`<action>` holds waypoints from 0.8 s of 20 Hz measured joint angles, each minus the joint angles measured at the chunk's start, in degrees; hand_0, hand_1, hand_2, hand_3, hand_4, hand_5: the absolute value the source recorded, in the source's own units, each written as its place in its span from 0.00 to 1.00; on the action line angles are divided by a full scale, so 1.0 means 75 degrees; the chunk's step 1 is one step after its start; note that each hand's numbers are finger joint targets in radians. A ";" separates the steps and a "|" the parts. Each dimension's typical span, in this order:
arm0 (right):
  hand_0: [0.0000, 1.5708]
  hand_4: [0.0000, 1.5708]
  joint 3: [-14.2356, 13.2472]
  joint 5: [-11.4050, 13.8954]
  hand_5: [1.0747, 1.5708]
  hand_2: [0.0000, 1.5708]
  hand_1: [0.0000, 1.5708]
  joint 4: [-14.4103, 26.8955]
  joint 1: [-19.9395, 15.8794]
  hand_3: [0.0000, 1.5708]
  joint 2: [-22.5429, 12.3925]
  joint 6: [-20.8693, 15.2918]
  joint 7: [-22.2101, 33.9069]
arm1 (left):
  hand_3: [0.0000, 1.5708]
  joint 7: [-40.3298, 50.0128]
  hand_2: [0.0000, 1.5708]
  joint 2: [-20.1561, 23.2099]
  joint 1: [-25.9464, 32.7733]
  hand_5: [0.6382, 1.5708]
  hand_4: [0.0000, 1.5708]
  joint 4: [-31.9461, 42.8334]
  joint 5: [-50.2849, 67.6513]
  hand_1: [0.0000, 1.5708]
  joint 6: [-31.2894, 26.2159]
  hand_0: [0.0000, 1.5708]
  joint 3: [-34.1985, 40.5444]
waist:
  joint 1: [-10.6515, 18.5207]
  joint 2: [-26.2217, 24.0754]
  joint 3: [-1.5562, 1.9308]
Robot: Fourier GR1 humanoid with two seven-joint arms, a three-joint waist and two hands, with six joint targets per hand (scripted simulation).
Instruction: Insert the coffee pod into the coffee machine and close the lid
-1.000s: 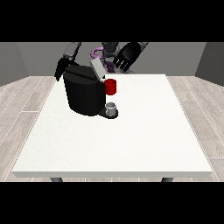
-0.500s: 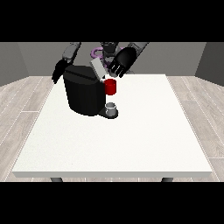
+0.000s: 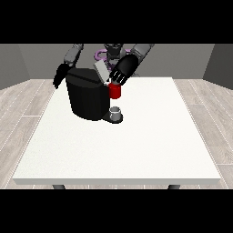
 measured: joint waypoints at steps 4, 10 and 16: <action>0.00 0.06 -0.0146 -0.0061 1.00 0.00 0.00 0.0110 -0.0229 0.00 -0.0120 0.0031 0.0055 | 0.76 0.0071 0.79 -0.0074 -0.0139 1.00 0.28 0.0035 -0.0006 0.76 -0.0029 0.76 0.0016 | 0.0055 0.0096 0.0004; 0.00 0.07 -0.0213 -0.0091 1.00 0.00 0.00 0.0191 -0.0263 0.00 -0.0121 -0.0007 -0.0038 | 0.76 -0.0035 0.80 0.0018 -0.0257 1.00 0.26 0.0074 -0.0060 0.77 -0.0064 0.77 0.0022 | 0.0046 0.0188 0.0004; 0.00 0.00 -0.0139 -0.0083 1.00 0.00 0.00 0.0051 -0.0310 0.00 -0.0109 0.0032 0.0055 | 0.77 -0.0137 0.79 0.0203 -0.0385 1.00 0.23 0.0193 -0.0084 0.77 0.0044 0.77 0.0146 | -0.0107 0.0286 0.0000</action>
